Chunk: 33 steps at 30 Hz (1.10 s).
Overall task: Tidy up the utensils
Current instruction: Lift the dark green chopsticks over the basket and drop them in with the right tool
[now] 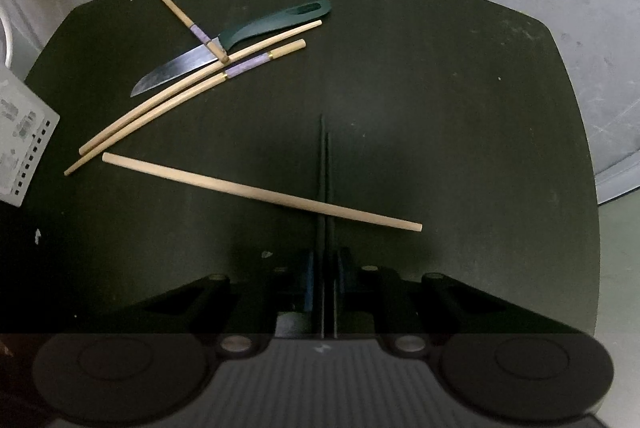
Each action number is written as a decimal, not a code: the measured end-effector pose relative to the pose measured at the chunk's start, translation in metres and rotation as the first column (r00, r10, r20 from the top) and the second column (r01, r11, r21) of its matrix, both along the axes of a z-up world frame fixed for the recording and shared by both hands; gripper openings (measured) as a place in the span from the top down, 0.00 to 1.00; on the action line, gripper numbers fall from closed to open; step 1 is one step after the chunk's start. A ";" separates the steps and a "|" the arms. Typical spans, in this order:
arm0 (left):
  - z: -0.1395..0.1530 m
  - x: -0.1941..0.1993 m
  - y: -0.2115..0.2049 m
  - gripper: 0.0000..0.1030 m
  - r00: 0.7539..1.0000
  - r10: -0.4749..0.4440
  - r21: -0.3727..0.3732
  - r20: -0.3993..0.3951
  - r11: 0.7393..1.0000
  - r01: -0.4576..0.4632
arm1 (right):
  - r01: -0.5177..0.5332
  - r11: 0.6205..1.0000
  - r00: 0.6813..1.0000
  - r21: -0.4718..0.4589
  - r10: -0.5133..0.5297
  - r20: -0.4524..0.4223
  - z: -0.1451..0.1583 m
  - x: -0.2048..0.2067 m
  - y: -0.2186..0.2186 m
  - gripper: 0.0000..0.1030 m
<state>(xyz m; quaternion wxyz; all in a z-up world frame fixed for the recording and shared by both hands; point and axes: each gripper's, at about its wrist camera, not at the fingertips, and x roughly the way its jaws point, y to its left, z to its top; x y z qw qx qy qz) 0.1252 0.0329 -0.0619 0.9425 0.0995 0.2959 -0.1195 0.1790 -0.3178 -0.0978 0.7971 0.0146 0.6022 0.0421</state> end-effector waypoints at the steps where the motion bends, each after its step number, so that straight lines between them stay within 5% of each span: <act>1: 0.000 0.000 0.000 0.24 1.000 0.000 0.000 0.000 1.000 0.000 | 0.000 1.000 1.000 0.005 0.000 -0.001 0.000 0.000 -0.001 0.89; 11: 0.000 0.000 0.000 0.24 1.000 0.000 -0.002 0.001 1.000 0.000 | 0.015 0.982 0.998 0.186 -0.003 -0.065 0.004 -0.013 -0.008 0.89; 18: 0.000 0.000 0.000 0.24 1.000 -0.001 -0.001 0.002 1.000 0.001 | 0.057 0.918 0.994 0.392 -0.017 -0.104 0.003 -0.005 -0.008 0.89; 28: 0.000 0.000 0.000 0.24 1.000 0.000 -0.001 0.002 1.000 0.000 | 0.008 0.900 0.999 0.437 0.008 -0.036 -0.002 0.012 0.022 0.89; 33: 0.000 0.000 0.000 0.24 1.000 -0.001 -0.001 0.001 1.000 0.001 | 0.057 0.843 0.993 0.534 0.006 -0.117 -0.011 0.018 0.027 0.89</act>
